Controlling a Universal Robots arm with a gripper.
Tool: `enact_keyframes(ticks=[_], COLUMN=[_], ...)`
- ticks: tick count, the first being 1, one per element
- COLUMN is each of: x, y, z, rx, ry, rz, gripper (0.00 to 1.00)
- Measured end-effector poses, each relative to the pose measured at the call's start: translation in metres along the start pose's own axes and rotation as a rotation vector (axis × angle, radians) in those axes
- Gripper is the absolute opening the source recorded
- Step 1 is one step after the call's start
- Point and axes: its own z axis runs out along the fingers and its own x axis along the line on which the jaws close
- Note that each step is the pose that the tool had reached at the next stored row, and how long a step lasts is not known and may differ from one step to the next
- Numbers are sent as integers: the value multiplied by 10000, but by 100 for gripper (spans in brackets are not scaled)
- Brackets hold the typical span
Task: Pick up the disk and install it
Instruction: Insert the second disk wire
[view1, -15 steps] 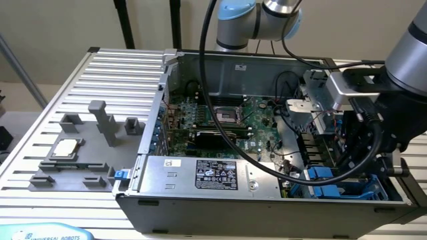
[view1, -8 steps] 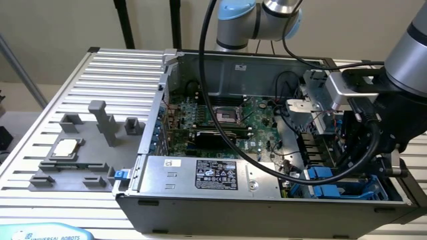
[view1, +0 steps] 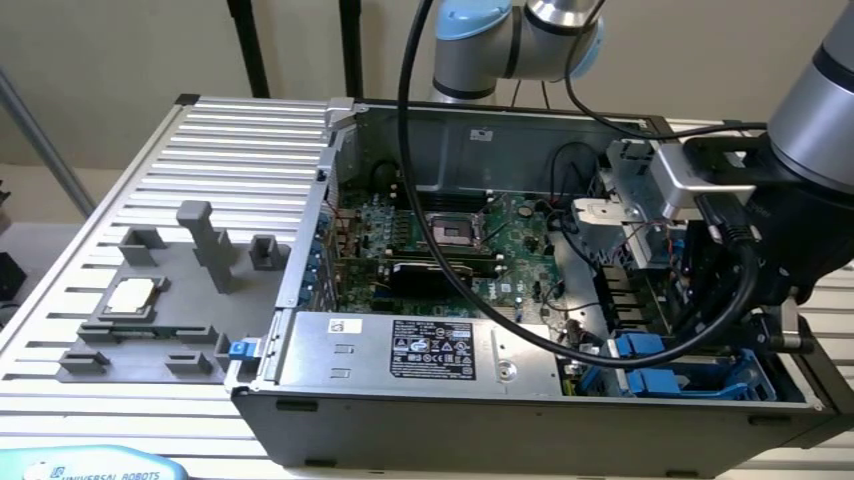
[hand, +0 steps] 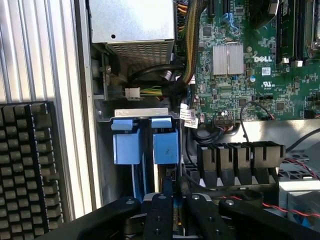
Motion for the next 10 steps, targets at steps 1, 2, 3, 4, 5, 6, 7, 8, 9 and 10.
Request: enact_keyframes(ticks=[1,2,3,4,5,6,7,8,9,10], x=[-4,-7,-12,-12,-12,-12,-12,-12,-12,-12], y=[0,1,1,2,2,2,2,2,1,2], z=[0,0,1,2,2,2,1,0,0,2], rx=[0,0,0,0,0,0,0,0,0,0], ry=[0,1,-3,-5,-3,-2,1,3,5,6], rz=[0,0,0,2,2,2,2,1,0,1], gripper=[16,16,16,16,16,16,16,16,16,16])
